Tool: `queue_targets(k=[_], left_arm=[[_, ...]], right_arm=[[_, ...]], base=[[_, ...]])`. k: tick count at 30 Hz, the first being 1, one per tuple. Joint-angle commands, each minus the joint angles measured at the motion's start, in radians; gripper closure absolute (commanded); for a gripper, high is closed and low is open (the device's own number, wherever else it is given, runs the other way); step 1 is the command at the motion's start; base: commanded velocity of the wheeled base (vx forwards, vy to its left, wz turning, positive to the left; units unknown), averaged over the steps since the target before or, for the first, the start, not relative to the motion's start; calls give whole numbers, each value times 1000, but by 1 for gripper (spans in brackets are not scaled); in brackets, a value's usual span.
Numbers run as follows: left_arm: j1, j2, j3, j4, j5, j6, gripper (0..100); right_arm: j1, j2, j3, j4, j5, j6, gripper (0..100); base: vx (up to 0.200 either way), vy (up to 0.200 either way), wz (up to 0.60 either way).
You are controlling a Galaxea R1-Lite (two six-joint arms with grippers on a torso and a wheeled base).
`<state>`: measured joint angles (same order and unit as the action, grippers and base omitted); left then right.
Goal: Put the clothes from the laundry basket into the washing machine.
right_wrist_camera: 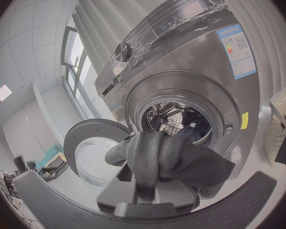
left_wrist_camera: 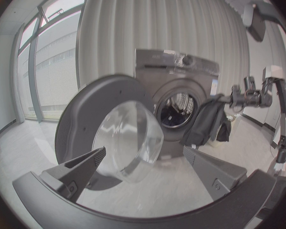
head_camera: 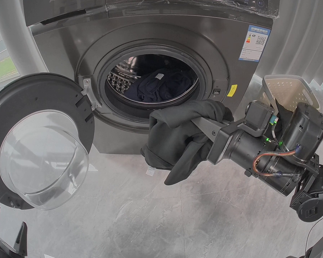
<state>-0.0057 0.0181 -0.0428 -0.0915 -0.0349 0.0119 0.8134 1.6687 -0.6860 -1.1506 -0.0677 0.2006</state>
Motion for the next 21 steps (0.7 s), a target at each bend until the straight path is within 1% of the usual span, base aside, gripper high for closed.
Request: queue_targets(k=[1,2,3,4,5,6,7,8,10,11,13,16,19,21], left_arm=[[-42,112,-95,-53,-74,-12,0],[-60,145,-94,-47,-102,-15,0],[-66,155,-92,-45,-111,-15,0],[-106,230,-91,-47,-161,-20,0],[-128,270,-100,-47,-191,-29,0],[-151,312,-106,-51,-209,-46,0],[-174,370,-121,-59,-224,-70,0],[-188,402,-138,-65,-237,-86,0],[-212,480,-169,-71,-252,-102,0],[-226,517,-174,-76,-260,-102,0],[-244,571,-174,-108,-269,-93,0],[-280,654,-169,-183,-275,-84,0],[-303,724,-169,-243,-277,-76,0],[-318,790,-175,-280,-286,-78,0]], right_arm=[[13,77,-29,-41,0,10,100],[15,88,-40,-50,0,13,100],[15,91,-43,-54,-1,13,100],[13,106,-58,-67,-1,16,100],[13,114,-67,-70,-1,16,100],[12,120,-75,-73,-1,19,100],[12,134,-89,-78,-1,28,100],[13,144,-96,-83,-1,39,100],[15,166,-109,-110,-4,52,100],[18,175,-113,-127,-4,52,100],[21,190,-127,-144,-11,51,100],[23,226,-164,-146,-50,51,100],[41,243,-188,-146,-72,57,100],[44,253,-202,-138,-80,57,100]], base=[[0,0,0],[0,0,0],[0,0,0],[0,0,0],[0,0,0],[0,0,0],[0,0,0],[0,0,0],[0,0,0],[0,0,0],[0,0,0],[0,0,0],[0,0,0],[0,0,0]])
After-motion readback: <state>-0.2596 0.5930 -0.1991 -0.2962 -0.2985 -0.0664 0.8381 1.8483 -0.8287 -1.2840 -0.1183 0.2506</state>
